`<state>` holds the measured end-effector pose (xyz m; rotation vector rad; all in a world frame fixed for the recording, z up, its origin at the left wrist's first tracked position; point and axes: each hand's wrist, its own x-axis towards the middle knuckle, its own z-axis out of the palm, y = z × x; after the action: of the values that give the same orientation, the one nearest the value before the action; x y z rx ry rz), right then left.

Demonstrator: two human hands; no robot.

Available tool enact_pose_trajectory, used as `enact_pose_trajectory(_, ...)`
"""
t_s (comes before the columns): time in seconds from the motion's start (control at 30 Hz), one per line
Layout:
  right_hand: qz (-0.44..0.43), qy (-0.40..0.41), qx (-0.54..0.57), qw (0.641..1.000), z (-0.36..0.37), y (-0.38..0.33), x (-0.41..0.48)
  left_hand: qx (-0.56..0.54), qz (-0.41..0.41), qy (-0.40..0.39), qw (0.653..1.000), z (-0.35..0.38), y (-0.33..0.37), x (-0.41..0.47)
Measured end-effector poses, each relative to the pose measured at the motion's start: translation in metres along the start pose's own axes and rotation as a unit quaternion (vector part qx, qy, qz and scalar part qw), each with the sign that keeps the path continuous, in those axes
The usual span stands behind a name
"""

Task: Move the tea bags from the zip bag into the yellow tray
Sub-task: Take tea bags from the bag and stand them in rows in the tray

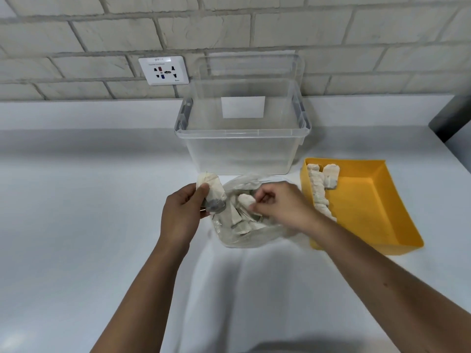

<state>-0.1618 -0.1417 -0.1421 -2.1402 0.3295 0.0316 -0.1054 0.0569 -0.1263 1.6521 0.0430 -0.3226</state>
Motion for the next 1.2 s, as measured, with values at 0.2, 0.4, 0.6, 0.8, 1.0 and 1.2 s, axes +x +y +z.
enact_pose_trajectory(0.2, 0.017, -0.116, 0.171, 0.978, -0.035, -0.015, -0.008, 0.004, 0.006, -0.057, 0.998, 0.014, -0.002, -0.01)
enact_pose_trajectory(0.4, 0.028, -0.057, 0.187, 0.98, -0.022, -0.015, -0.01, -0.039, -0.055, -0.126, 0.99, 0.027, -0.001, -0.017)
enact_pose_trajectory(0.6, 0.033, -0.017, 0.171, 0.985, -0.014, -0.018, -0.008, -0.034, -0.067, -0.121, 0.99, 0.023, -0.001, -0.017)
enact_pose_trajectory(0.8, 0.015, 0.009, 0.127, 0.992, -0.003, -0.018, -0.005, -0.039, -0.066, -0.128, 0.989, 0.022, 0.0, -0.019)
enact_pose_trajectory(1.0, 0.015, 0.007, 0.127, 0.992, 0.007, -0.01, -0.009, -0.001, -0.028, -0.061, 0.998, 0.014, -0.008, -0.011)
enact_pose_trajectory(1.2, -0.024, -0.098, -0.189, 0.977, 0.024, -0.001, -0.019, 0.015, -0.018, -0.044, 0.999, 0.008, -0.014, -0.006)
